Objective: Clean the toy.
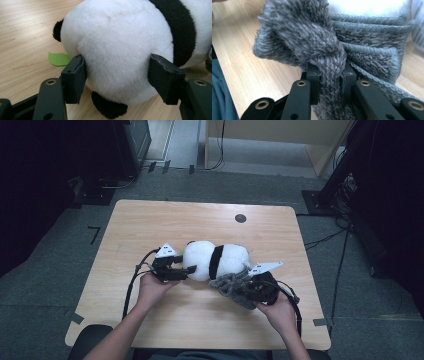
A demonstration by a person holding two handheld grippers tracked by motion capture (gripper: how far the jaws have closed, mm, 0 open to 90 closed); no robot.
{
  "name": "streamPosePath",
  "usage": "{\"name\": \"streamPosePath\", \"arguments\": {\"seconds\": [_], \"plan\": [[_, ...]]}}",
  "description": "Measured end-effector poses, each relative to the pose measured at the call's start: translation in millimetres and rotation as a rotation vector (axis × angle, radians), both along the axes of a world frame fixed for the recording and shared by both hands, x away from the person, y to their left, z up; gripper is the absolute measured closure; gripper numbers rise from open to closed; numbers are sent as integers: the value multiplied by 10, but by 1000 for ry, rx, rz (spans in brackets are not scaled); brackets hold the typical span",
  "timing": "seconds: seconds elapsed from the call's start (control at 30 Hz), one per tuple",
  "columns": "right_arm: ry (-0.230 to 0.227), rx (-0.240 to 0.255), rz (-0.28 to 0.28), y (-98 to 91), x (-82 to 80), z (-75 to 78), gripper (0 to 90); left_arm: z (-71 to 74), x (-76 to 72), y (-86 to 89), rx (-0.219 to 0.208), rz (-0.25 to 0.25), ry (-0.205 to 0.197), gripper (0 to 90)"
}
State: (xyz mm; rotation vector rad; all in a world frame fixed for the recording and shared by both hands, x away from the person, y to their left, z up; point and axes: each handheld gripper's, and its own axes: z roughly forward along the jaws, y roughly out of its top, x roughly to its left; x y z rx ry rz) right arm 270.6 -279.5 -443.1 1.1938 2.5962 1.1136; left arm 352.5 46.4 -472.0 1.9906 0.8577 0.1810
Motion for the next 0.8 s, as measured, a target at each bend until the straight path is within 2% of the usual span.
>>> {"name": "streamPosePath", "arguments": {"seconds": [0.23, 0.33, 0.57, 0.8], "plan": [[23, -19, -4, -40, 7, -68, 759, -7, -2, 3, -11, 1, 2, 339], [24, 2, 9, -44, -10, -29, 762, -6, 0, 7, -12, 2, 3, 339], [-36, 30, 47, 85, -104, 171, 773, 1, 5, 3, -14, 5, 5, 339], [-105, 60, 82, 347, -35, 420, 785, 5, 0, 0, -10, 6, 5, 339]]}}
